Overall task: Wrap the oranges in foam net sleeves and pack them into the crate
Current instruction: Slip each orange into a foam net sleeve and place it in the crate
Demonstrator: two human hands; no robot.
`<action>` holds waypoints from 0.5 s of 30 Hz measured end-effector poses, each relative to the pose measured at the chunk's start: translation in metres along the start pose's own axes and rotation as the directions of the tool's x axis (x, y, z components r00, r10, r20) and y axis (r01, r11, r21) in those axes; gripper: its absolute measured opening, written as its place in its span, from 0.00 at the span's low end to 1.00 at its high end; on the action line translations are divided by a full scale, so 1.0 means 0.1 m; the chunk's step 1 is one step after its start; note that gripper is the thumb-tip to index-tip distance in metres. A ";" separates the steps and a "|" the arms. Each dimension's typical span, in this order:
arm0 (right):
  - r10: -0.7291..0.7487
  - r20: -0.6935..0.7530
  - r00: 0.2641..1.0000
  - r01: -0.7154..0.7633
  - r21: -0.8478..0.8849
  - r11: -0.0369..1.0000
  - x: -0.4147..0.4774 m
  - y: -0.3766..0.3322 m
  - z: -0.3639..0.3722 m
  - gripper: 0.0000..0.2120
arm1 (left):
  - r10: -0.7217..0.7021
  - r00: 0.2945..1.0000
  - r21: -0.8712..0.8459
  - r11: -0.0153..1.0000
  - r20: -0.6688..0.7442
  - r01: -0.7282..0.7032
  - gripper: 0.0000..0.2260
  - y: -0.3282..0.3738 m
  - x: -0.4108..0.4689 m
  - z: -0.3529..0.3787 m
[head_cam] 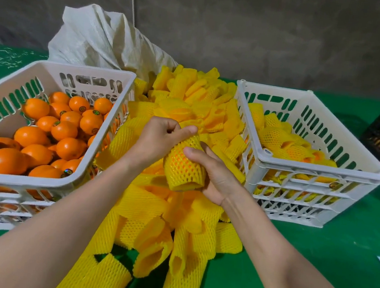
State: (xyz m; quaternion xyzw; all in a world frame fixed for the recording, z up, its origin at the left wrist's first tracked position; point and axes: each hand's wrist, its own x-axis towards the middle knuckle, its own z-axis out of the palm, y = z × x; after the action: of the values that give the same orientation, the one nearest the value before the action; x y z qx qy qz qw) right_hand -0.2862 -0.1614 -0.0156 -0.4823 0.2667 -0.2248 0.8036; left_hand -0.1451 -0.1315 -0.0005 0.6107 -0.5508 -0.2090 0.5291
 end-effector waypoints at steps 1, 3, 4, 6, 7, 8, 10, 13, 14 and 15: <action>-0.015 0.004 1.000 0.015 -0.007 1.000 -0.02 0.00 -0.01 0.22 | -0.001 1.000 0.032 0.999 0.005 0.001 0.09 0.02 0.01 0.03; -0.029 0.032 0.999 0.029 0.011 1.000 -0.06 -0.01 -0.06 0.21 | -0.040 0.998 0.043 0.998 -0.037 0.042 0.12 0.03 0.05 0.09; -0.025 0.047 0.999 0.023 0.034 0.999 -0.08 -0.02 -0.09 0.21 | -0.061 0.996 0.019 0.998 -0.067 0.063 0.13 0.04 0.08 0.13; -0.024 0.068 0.997 0.019 0.079 0.997 -0.12 -0.07 -0.17 0.21 | -0.088 0.987 -0.030 0.996 -0.134 0.084 0.11 0.08 0.11 0.24; -0.046 0.057 0.997 0.041 0.085 0.996 -0.14 -0.11 -0.21 0.19 | -0.109 0.980 -0.066 0.993 -0.169 0.099 0.12 0.08 0.13 0.31; -0.082 0.028 0.996 0.080 0.078 0.994 -0.15 -0.16 -0.27 0.18 | -0.136 0.970 -0.119 0.986 -0.202 0.114 0.14 0.09 0.15 0.40; -0.171 -0.070 0.983 0.176 0.068 0.982 -0.17 -0.27 -0.42 0.19 | -0.166 0.955 -0.230 0.967 -0.244 0.109 0.17 0.09 0.18 0.58; -0.350 -0.238 0.906 0.354 -0.024 0.935 -0.19 -0.52 -0.75 0.21 | -0.126 0.970 -0.234 0.969 -0.209 0.076 0.12 0.12 0.23 0.89; -0.419 -0.289 0.861 0.405 -0.109 0.908 -0.19 -0.61 -0.89 0.23 | -0.071 0.984 -0.175 0.984 -0.166 0.042 0.10 0.13 0.25 1.00; -0.480 -0.347 0.806 0.429 -0.217 0.877 -0.19 -0.70 -1.03 0.26 | 0.004 0.993 -0.092 0.996 -0.116 -0.015 0.09 0.14 0.27 1.11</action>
State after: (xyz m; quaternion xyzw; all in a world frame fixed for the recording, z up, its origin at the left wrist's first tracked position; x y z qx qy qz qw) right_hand -0.3740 -0.2477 0.0104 -0.5280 0.3116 -0.4847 0.6239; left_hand -0.2360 -0.1997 -0.0182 0.5940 -0.5119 -0.1959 0.5888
